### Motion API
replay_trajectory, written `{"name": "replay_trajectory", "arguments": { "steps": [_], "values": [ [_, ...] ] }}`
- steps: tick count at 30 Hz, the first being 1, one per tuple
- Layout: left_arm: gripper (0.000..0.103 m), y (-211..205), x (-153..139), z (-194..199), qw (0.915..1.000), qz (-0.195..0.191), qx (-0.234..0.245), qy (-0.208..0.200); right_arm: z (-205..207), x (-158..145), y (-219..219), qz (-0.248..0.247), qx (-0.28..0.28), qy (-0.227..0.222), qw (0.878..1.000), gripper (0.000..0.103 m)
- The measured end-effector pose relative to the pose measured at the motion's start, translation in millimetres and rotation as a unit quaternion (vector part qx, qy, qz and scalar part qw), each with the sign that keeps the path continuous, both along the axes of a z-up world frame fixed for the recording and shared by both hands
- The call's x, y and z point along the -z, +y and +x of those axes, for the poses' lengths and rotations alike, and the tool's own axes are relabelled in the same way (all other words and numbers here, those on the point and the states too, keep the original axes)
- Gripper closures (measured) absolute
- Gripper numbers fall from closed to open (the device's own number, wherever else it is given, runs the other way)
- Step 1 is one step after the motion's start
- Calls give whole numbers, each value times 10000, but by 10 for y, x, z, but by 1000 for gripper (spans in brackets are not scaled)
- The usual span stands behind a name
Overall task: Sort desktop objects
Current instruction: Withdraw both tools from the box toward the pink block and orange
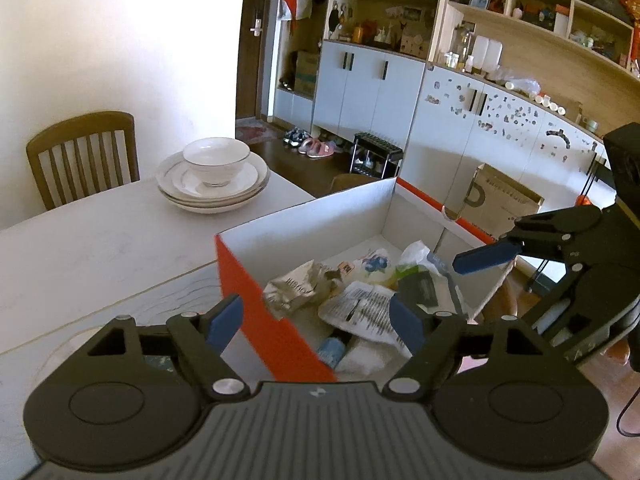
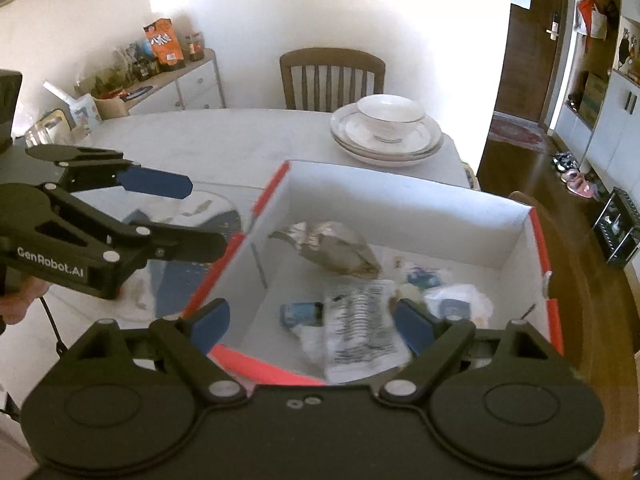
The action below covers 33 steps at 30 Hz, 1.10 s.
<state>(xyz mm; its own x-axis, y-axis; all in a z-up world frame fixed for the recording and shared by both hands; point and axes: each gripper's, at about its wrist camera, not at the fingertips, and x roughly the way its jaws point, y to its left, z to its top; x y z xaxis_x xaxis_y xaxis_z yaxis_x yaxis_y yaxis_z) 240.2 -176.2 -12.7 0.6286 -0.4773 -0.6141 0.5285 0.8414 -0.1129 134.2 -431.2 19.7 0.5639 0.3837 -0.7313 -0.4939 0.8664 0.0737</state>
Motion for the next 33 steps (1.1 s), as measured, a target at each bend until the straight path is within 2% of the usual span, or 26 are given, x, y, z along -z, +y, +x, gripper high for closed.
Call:
{"name": "replay_trajectory", "arguments": {
  "steps": [8,13,15,21,33],
  "values": [
    [17,407,-23,-221,9999,1,95,-141,-209,-68,397,73,-155,-139,9998,5],
    [8,744,14,-321,9999,-19,3,-116,-324,-60,684,88,-293,-148,9994,5],
    [1,879,32,-339,9999,-54,-25,-89,-364,-46,800,71,-336,-146,9993,5],
    [1,1245,113,-395,9999,-141,-13,-10,-457,38,1148,19,-460,-54,9989,4],
    [1,1865,298,-399,9995,4,325,27,-618,269,1788,-158,-595,23,9981,4]
  ]
}}
